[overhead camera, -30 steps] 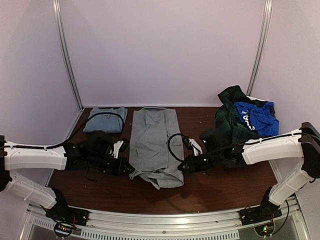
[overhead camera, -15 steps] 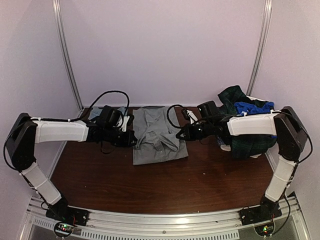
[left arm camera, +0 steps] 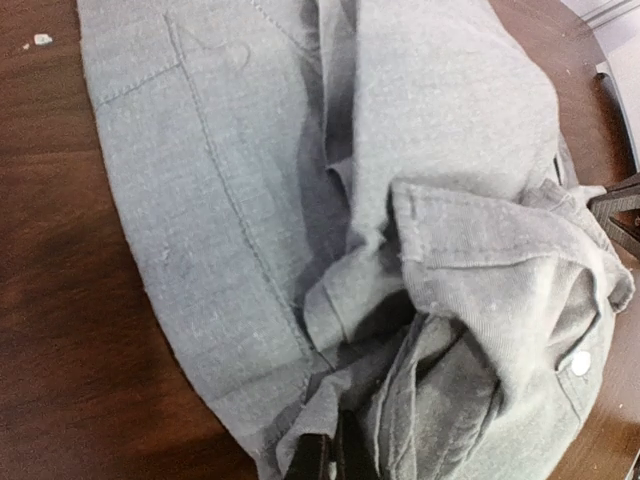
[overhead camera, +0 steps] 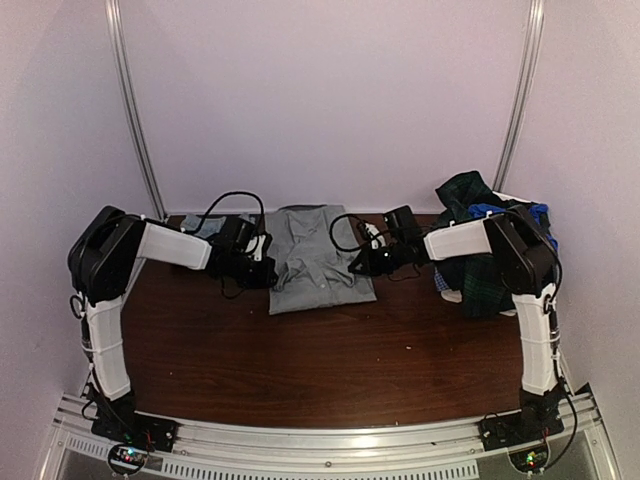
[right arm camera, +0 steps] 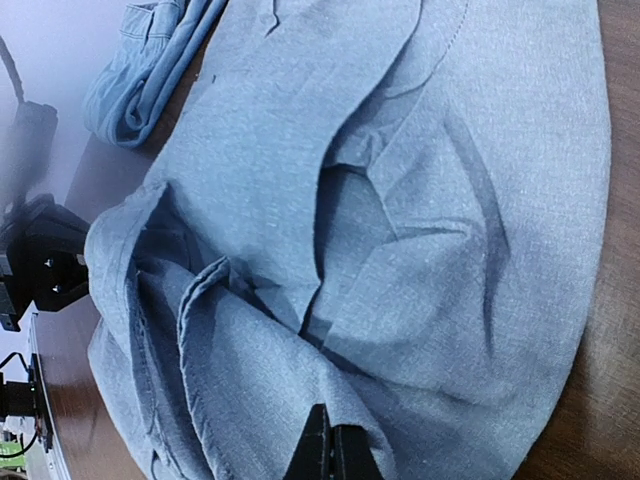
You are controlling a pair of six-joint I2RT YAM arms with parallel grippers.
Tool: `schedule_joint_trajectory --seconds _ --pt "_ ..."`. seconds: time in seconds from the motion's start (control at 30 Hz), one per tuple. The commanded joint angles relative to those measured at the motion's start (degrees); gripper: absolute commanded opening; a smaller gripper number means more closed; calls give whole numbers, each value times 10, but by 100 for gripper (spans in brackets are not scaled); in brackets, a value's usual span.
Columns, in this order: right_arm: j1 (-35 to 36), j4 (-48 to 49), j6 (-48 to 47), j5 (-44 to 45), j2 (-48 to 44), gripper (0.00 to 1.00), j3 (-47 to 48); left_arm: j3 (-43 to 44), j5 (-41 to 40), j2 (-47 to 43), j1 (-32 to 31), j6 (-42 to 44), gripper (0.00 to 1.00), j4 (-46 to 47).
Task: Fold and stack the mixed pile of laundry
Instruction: Fold the rectangle-folded shirt at the center of the board.
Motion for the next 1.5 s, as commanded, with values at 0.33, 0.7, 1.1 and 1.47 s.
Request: schedule_joint_trajectory --seconds 0.33,0.7,1.1,1.47 --pt "35 116 46 -30 -127 0 -227 -151 31 -103 -23 -3 0 52" --pt "61 76 68 5 -299 0 -306 -160 -3 -263 -46 2 0 -46" --pt "-3 76 34 -9 -125 0 -160 -1 -3 -64 -13 28 0 -7" --pt "-10 103 45 -21 -73 12 -107 31 -5 3 11 37 17 11"
